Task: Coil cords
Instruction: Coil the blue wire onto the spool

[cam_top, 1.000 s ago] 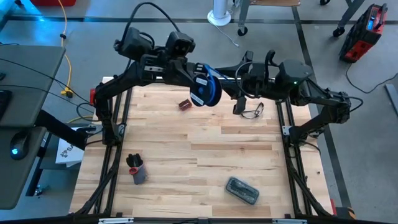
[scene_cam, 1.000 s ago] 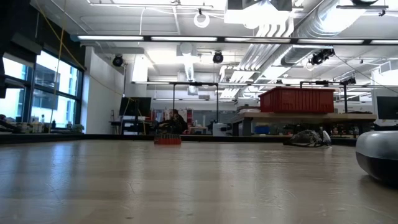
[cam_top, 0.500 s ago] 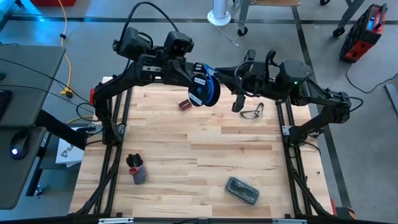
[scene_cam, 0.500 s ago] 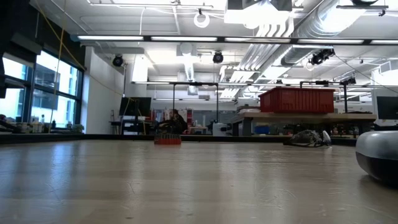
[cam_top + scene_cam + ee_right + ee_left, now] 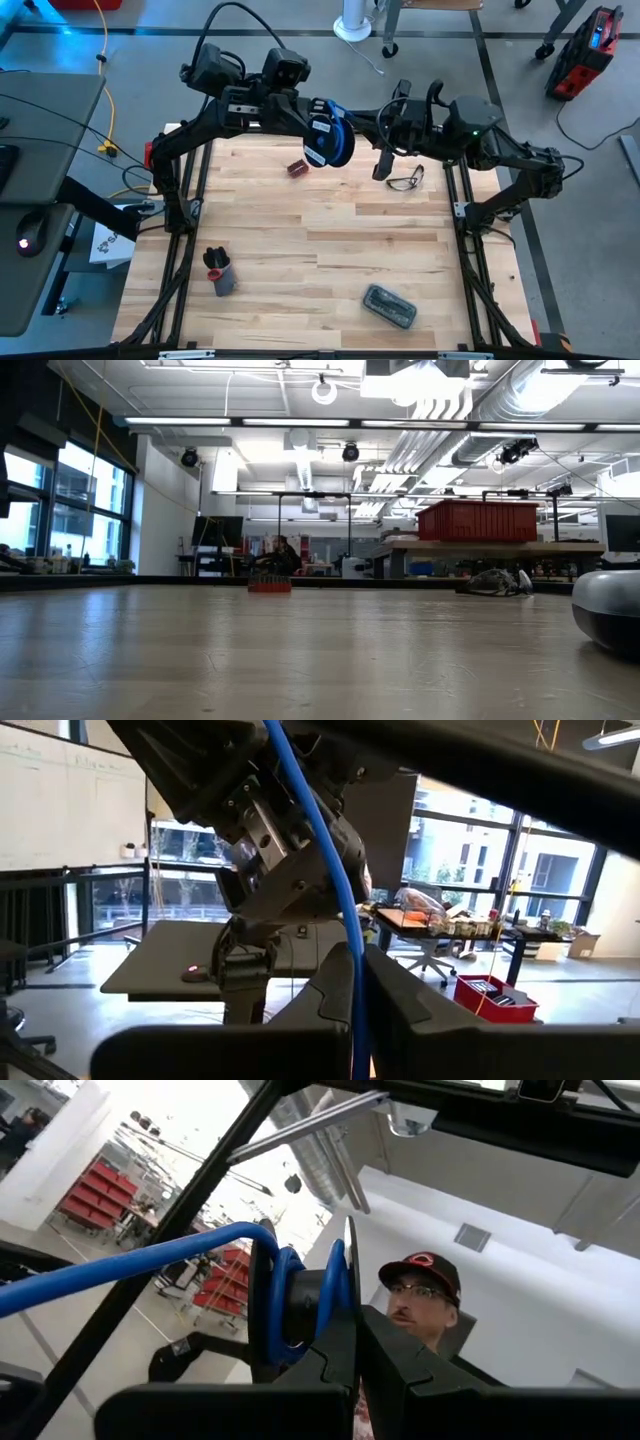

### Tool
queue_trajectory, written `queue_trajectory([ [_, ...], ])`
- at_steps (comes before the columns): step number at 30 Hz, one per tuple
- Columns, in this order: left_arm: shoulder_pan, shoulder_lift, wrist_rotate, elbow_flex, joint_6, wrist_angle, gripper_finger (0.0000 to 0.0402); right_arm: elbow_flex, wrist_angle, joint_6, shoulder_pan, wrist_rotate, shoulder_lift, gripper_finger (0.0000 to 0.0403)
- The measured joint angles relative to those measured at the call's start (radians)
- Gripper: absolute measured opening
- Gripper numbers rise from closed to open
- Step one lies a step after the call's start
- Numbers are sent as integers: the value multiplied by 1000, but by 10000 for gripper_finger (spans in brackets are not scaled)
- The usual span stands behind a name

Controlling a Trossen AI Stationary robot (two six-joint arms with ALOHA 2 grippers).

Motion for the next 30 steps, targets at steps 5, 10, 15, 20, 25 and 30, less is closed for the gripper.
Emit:
queue_trajectory([
  [5, 7, 0, -10, 0, 34, 0, 0, 0, 4, 68, 0, -53, 0, 2],
  [10, 28, 0, -68, 0, 79, 0, 0, 0, 11, 91, 20, -75, 0, 1],
  [15, 30, 5, -104, 0, 113, 2, 0, 0, 68, 93, 59, -76, 4, 1],
  [20, 30, 7, -187, 0, 184, 2, 0, 0, 137, 94, 80, -48, 37, 1],
  [25, 30, 7, -211, 0, 195, 3, 0, 0, 174, 178, 71, -49, 76, 0],
  [30, 33, 7, -233, 0, 214, 6, 0, 0, 186, 232, 71, -115, 102, 0],
])
